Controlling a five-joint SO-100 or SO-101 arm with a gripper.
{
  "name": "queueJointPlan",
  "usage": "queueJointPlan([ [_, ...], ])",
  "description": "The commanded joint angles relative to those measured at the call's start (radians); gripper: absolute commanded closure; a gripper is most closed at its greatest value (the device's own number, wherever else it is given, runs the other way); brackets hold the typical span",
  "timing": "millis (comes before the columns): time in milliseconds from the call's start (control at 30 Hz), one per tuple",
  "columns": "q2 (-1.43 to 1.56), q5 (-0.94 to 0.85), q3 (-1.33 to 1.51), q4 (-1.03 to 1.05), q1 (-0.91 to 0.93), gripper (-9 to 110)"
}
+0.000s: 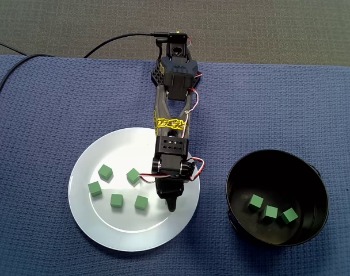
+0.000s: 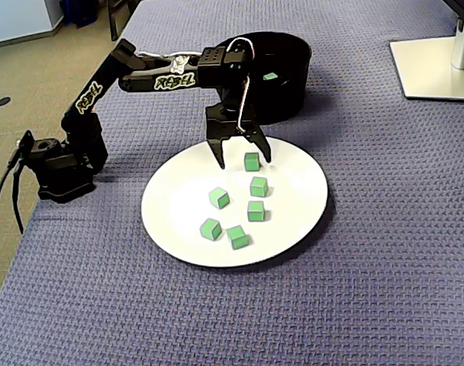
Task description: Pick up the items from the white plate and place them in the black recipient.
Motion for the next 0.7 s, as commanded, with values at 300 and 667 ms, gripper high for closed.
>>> queueJointPlan([
  [300,-0.015,0.043,-0.058,-0.100,0.015,91],
  [667,-0.012,0.115,-0.055,-0.101,-0.009,94],
])
